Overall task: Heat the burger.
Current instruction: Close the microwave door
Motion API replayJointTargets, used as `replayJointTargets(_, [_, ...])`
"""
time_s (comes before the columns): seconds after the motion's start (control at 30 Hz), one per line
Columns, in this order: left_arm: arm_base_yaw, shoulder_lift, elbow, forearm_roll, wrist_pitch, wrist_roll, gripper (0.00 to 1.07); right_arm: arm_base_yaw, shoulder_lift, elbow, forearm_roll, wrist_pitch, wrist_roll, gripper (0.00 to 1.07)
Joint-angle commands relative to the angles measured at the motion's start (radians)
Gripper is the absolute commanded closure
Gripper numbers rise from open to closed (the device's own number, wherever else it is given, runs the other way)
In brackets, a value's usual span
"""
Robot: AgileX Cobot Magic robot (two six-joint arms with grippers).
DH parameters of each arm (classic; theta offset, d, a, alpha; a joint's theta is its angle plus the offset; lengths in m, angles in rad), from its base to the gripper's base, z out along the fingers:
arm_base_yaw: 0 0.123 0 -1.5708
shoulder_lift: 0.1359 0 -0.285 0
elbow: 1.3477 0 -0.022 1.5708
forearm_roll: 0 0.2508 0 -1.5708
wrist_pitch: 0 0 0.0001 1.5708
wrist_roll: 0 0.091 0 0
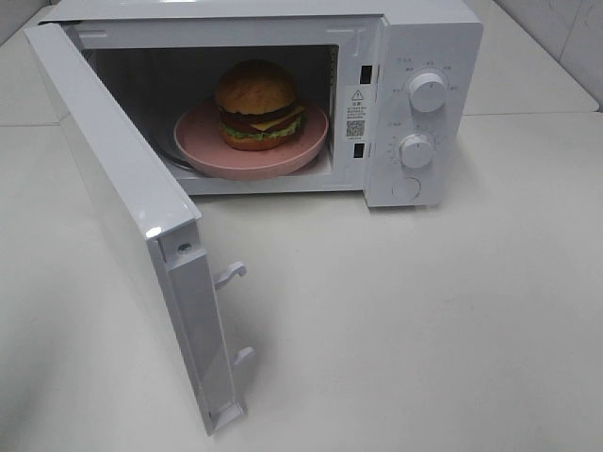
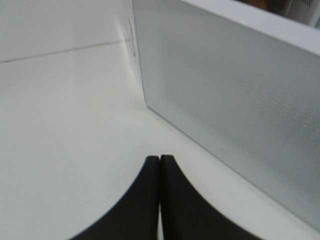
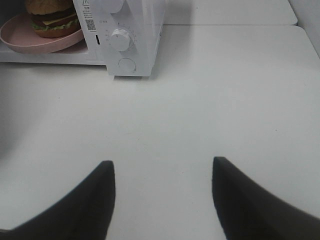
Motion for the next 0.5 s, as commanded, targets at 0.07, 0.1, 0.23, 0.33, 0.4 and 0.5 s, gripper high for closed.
replayJointTargets(0.07, [0.003,0.154,-0.006,-0.083,-0.017,0.154,1.06,-0.001,-0.026,0.002,-0.002,0.0,-0.009,0.53])
replayJointTargets(0.1, [0.003,0.187,-0.006,-0.101,-0.023,0.182,1.06,-0.001,-0.026,0.002,-0.002,0.0,-0.009,0.53])
replayJointTargets(0.23, [0.002,0.296,-0.006,-0.213,-0.074,0.274,1.06,-0.001,-0.026,0.002,-0.002,0.0,-0.009,0.53])
replayJointTargets(0.33, [-0.008,0.358,-0.006,-0.293,-0.118,0.356,1.06,-0.001,-0.026,0.002,-0.002,0.0,-0.009,0.53])
replayJointTargets(0.4, [-0.026,0.391,-0.006,-0.33,-0.147,0.401,1.06,-0.001,-0.026,0.002,-0.002,0.0,-0.009,0.53])
replayJointTargets(0.5, [-0.074,0.436,-0.006,-0.371,-0.199,0.444,1.06,-0.001,-0.026,0.002,-0.002,0.0,-0.009,0.53])
